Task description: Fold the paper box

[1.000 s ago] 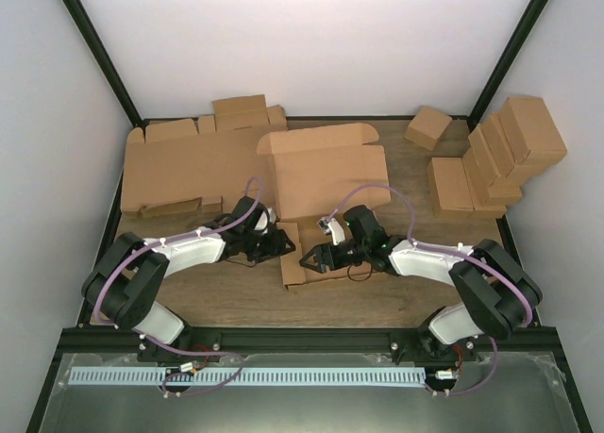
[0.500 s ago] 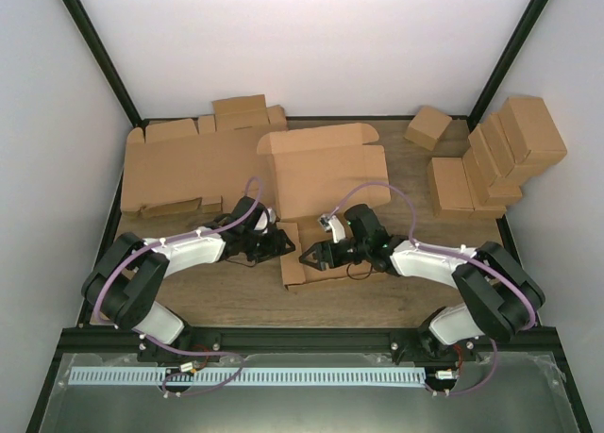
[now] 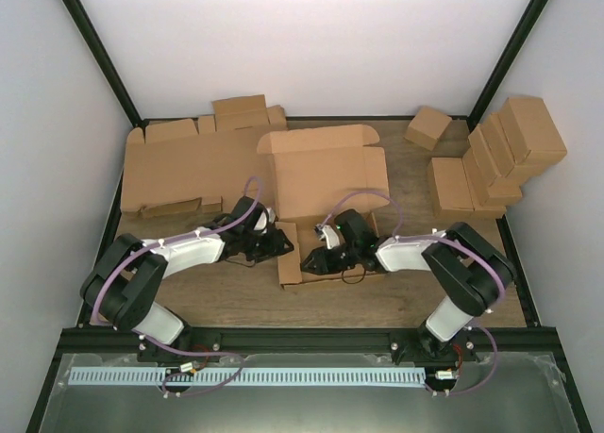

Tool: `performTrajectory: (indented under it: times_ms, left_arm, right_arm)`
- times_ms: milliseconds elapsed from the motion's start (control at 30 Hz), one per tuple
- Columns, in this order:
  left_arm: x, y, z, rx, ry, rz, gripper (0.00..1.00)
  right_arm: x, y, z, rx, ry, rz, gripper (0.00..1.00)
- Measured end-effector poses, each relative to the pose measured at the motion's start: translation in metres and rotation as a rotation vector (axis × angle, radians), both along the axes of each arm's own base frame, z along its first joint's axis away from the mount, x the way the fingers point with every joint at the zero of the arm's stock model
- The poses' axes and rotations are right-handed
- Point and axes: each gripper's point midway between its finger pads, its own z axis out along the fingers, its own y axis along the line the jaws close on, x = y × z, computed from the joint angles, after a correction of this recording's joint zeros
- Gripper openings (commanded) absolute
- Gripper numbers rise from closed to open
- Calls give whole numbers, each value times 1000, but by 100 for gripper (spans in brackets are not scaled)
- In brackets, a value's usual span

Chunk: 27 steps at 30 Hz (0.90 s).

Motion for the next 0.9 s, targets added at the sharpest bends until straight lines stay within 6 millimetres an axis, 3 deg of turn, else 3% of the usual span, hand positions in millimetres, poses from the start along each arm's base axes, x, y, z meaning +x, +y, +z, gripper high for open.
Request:
performTrajectory:
  times_ms: [100, 267, 467, 567, 700, 767, 900]
  left_arm:
    - [0, 1, -1, 8, 1, 4, 54]
    - [2, 4, -3, 24, -5, 16, 54]
    - [3, 7, -4, 39, -12, 18, 46]
    - [4, 8, -4, 46, -19, 18, 46]
    - [3, 8, -5, 51, -19, 14, 45]
    - [3, 8, -5, 52, -18, 14, 45]
    - [3, 8, -5, 51, -19, 14, 45]
  right_arm:
    - [-2, 11, -7, -17, 16, 21, 26]
    - [3, 24, -14, -36, 24, 29, 24]
    - [9, 22, -13, -58, 0, 0, 24]
    - [16, 16, -4, -76, -49, -40, 24]
    - [26, 14, 24, -44, -139, -83, 23]
    - [27, 16, 34, -13, -164, -82, 20]
    - [24, 25, 39, 45, -159, -44, 4]
